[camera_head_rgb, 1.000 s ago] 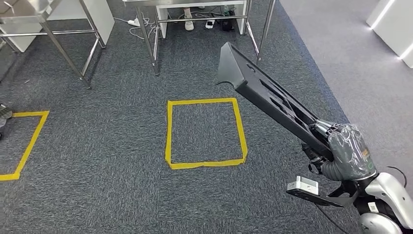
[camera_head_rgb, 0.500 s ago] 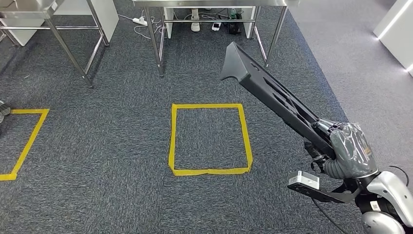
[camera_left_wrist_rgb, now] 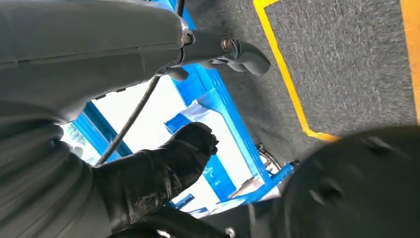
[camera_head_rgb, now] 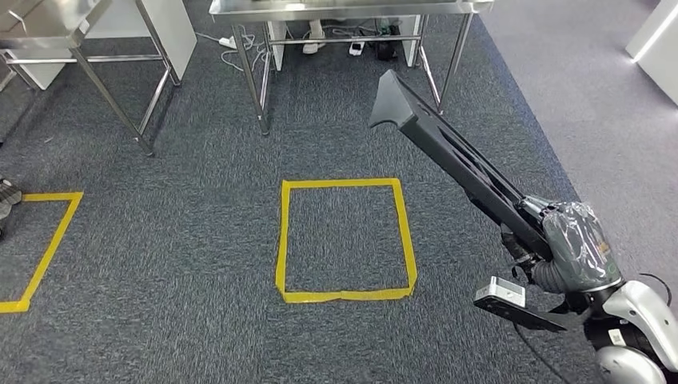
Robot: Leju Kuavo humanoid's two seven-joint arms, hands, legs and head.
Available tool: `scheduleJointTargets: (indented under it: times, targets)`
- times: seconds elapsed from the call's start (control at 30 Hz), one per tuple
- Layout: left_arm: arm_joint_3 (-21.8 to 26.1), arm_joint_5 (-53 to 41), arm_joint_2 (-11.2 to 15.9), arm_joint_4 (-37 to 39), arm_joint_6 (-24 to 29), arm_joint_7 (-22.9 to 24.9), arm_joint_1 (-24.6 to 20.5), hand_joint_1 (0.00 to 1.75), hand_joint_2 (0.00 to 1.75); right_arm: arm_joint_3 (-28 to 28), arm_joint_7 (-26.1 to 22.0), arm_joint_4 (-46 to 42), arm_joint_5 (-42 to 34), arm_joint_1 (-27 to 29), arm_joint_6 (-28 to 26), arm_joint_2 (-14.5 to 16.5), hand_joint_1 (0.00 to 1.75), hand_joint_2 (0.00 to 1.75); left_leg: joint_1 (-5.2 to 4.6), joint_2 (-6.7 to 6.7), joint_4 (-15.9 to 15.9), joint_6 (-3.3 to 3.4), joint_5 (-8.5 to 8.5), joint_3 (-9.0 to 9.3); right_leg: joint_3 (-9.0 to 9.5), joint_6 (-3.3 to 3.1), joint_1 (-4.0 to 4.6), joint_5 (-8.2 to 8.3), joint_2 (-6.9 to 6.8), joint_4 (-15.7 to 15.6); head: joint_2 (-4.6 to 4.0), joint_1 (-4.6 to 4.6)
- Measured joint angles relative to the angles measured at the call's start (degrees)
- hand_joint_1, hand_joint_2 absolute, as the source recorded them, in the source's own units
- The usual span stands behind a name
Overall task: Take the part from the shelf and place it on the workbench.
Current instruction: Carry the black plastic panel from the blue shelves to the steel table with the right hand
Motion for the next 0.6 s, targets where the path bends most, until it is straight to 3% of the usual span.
scheduleJointTargets:
  times: [0.03,0.07,0.13,0.17,0.2,0.33,0.37,0.43,0.5,0.57,0.6]
  targets:
    - [0.0,0.04,-0.01,0.0,-0.01,0.0,0.07,0.0,1.75,0.0,0.02,0.03,-0.02,0.02,0.18,0.01,1.75,1.75,0.07,0.0,1.53,-0.07,0.79,-1.82,0.58,0.02,0.01,-0.5,0.02,0.0,0.0,0.0]
    - [0.0,0.09,-0.03,0.0,-0.03,0.0,0.17,0.0,1.75,0.0,0.03,0.06,-0.05,0.03,0.35,0.02,1.75,1.75,0.14,0.0,0.75,-0.07,2.86,-2.57,1.27,0.08,0.02,-1.04,0.07,0.0,0.0,0.01]
    - [-0.01,0.13,-0.07,0.01,-0.07,-0.01,0.42,0.0,1.75,0.0,0.08,0.09,-0.13,0.01,0.57,0.03,1.75,1.75,0.27,-0.01,-5.82,0.14,8.57,-1.23,2.7,0.33,-0.02,-2.2,0.18,-0.02,0.0,0.01]
    - [-0.01,0.13,-0.08,0.02,-0.09,-0.03,0.53,0.0,1.75,0.0,0.1,0.11,-0.18,-0.05,0.67,0.03,1.75,1.75,0.15,0.0,-9.05,0.31,10.32,-0.06,3.17,0.62,0.02,-2.76,0.27,-0.02,0.0,0.01]
    - [-0.02,0.14,-0.08,0.03,-0.1,-0.05,0.52,0.0,1.75,-0.01,0.14,0.14,-0.21,-0.1,0.78,0.05,1.75,1.75,-0.06,0.02,-11.32,0.59,10.83,0.93,3.43,0.99,0.0,-3.21,0.33,-0.1,0.0,0.01]
    - [-0.02,0.28,-0.07,0.05,-0.15,-0.18,0.29,0.0,1.75,-0.03,0.25,0.27,-0.28,-0.32,1.25,0.1,1.75,1.75,-0.59,-0.03,-14.04,2.16,9.16,3.12,4.58,2.41,-0.25,-3.46,0.29,0.59,0.0,0.01]
    - [-0.03,0.29,-0.06,0.05,-0.19,-0.24,0.3,0.0,1.75,-0.04,0.26,0.3,-0.32,-0.45,1.29,0.1,1.75,1.75,-0.52,-0.06,-14.36,2.54,8.9,3.87,3.95,2.56,-0.33,-3.53,0.22,2.0,0.0,0.02]
    - [-0.05,0.28,-0.08,0.06,-0.28,-0.41,0.34,0.0,1.75,-0.04,0.35,0.4,-0.37,-0.83,1.37,0.12,1.75,1.75,-0.46,-0.08,-14.78,3.11,8.23,5.28,0.21,2.68,-0.33,-4.74,0.13,7.82,0.0,0.04]
    - [-0.11,0.28,-0.12,0.05,-0.39,-0.55,0.33,0.0,1.75,-0.04,0.63,0.59,-0.38,-1.06,1.54,0.14,1.75,1.75,-0.52,-0.13,-14.83,3.37,7.23,6.32,-5.28,2.76,-0.24,-7.15,0.12,14.33,0.0,0.04]
    - [-0.18,0.28,-0.15,0.05,-0.48,-0.64,0.34,0.0,1.75,-0.03,0.86,0.84,-0.38,-1.06,1.7,0.2,1.75,1.75,-0.57,-0.26,-14.84,3.29,5.98,7.82,-8.45,2.73,-0.21,-7.97,0.11,15.52,0.0,0.05]
    - [-0.22,0.28,-0.16,0.05,-0.49,-0.67,0.35,0.0,1.75,-0.02,0.87,0.94,-0.38,-1.09,1.74,0.24,1.75,1.75,-0.58,-0.32,-14.85,3.19,5.25,8.85,-8.66,2.61,-0.18,-6.67,0.09,13.39,0.0,0.05]
